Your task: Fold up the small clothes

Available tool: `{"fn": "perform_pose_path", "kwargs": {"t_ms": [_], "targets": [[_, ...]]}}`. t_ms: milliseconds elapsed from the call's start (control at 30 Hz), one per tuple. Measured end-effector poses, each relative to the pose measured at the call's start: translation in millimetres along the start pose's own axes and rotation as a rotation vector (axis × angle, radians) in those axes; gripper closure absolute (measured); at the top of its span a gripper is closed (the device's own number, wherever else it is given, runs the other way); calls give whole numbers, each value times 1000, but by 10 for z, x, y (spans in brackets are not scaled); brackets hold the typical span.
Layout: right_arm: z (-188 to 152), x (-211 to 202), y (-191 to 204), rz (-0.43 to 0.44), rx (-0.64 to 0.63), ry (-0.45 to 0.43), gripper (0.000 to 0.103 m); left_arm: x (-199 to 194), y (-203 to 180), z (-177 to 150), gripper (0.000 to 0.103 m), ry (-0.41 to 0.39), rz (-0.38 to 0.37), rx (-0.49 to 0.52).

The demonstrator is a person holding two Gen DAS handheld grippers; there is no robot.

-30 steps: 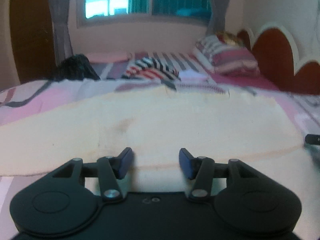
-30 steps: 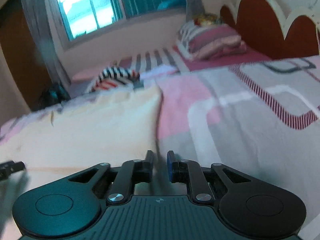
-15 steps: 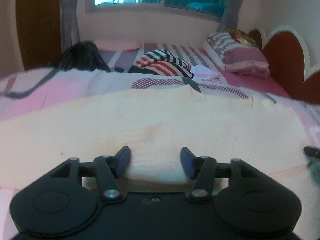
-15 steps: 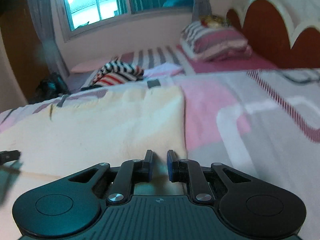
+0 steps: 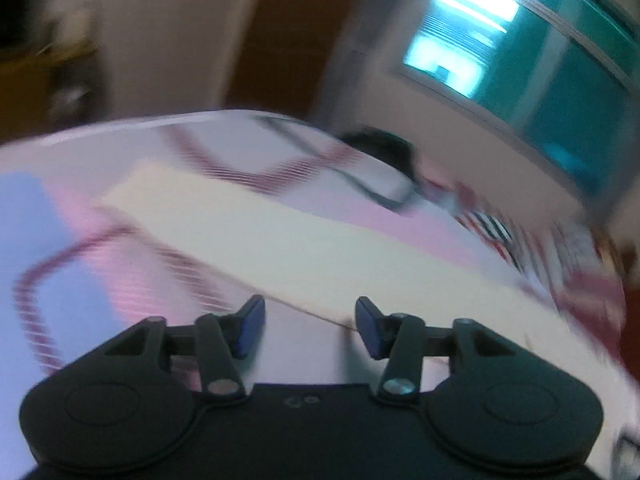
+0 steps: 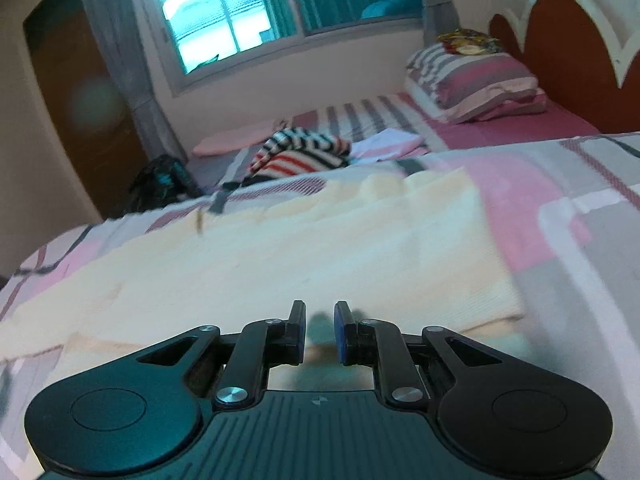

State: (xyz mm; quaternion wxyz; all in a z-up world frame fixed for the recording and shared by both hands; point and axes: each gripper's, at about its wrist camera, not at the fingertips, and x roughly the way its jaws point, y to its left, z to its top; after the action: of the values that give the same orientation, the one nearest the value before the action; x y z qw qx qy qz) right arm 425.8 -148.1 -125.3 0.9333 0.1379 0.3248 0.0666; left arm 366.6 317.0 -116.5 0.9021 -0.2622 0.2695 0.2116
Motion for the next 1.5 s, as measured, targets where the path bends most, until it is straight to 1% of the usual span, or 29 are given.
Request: {"fn": "perform_pose_path", "kwargs": {"t_ms": [33, 100, 133, 167, 200, 267, 333, 367, 400, 433, 500, 567, 667, 733, 867, 967, 1000, 1100, 1167, 1233, 1267, 1300, 1333, 1367, 1400, 1433, 1467, 1500], "targets": [[-12, 13, 42, 2, -6, 5, 88, 26, 193, 80, 60, 2, 9, -71], [-37, 32, 105, 3, -16, 13, 88, 110, 533, 213, 65, 14, -18, -211], [-39, 42, 126, 1, -17, 15, 88, 149, 660, 250, 66, 23, -36, -269], [-34, 50, 140, 0, -16, 19, 88, 201, 773, 292, 67, 28, -70, -328], [-33, 50, 146, -3, -13, 20, 88, 229, 865, 324, 69, 23, -83, -374], [-6, 46, 172, -7, -12, 21, 88, 293, 912, 392, 69, 23, -96, -398], [19, 53, 222, -13, -21, 18, 88, 337, 858, 427, 69, 23, -94, -382], [40, 60, 228, -17, -24, 17, 88, 368, 821, 450, 72, 24, -99, -368], [67, 78, 222, -21, -25, 16, 88, 376, 785, 461, 87, 16, -98, -355], [77, 91, 221, -26, -22, 15, 88, 389, 738, 483, 102, 12, -117, -336], [98, 138, 194, -45, -12, 21, 88, 279, 645, 434, 102, -7, -169, -260], [117, 152, 178, -53, -5, 22, 88, 242, 315, 459, 102, -19, -228, -141], [142, 134, 162, -53, -5, 11, 88, 183, -325, 413, 102, -16, -336, 24], [148, 111, 138, -51, 1, 6, 88, 199, -706, 348, 102, 2, -393, 92], [165, 40, 42, -48, 19, -1, 88, 204, -1526, 45, 102, 53, -496, 233], [196, -29, -100, -49, 74, -14, 88, 183, -1998, -271, 102, 96, -551, 312], [204, -53, -141, -48, 89, -18, 88, 180, -2163, -387, 102, 109, -558, 347], [222, -132, -261, -49, 118, -28, 88, 249, -2499, -707, 102, 151, -559, 435], [223, -171, -339, -48, 134, -29, 88, 291, -2716, -975, 101, 202, -528, 517], [226, -213, -416, -46, 149, -27, 88, 321, -2872, -1178, 96, 250, -512, 590], [228, -232, -462, -43, 157, -22, 88, 334, -2944, -1289, 85, 258, -493, 623], [227, -249, -494, -37, 164, -18, 88, 331, -3001, -1390, 74, 258, -490, 653], [223, -264, -527, -31, 170, -12, 88, 310, -3038, -1467, 70, 250, -495, 679], [220, -281, -552, -24, 175, -7, 88, 299, -3074, -1530, 57, 234, -499, 698], [217, -286, -555, -23, 180, -7, 88, 277, -3109, -1578, 36, 221, -517, 714], [214, -306, -578, -25, 184, -9, 87, 272, -3128, -1603, 29, 220, -545, 720], [211, -320, -601, -29, 189, -9, 80, 232, -3143, -1630, 22, 217, -570, 723], [211, -334, -624, -32, 195, -10, 59, 178, -3144, -1670, 21, 208, -591, 728]]}}
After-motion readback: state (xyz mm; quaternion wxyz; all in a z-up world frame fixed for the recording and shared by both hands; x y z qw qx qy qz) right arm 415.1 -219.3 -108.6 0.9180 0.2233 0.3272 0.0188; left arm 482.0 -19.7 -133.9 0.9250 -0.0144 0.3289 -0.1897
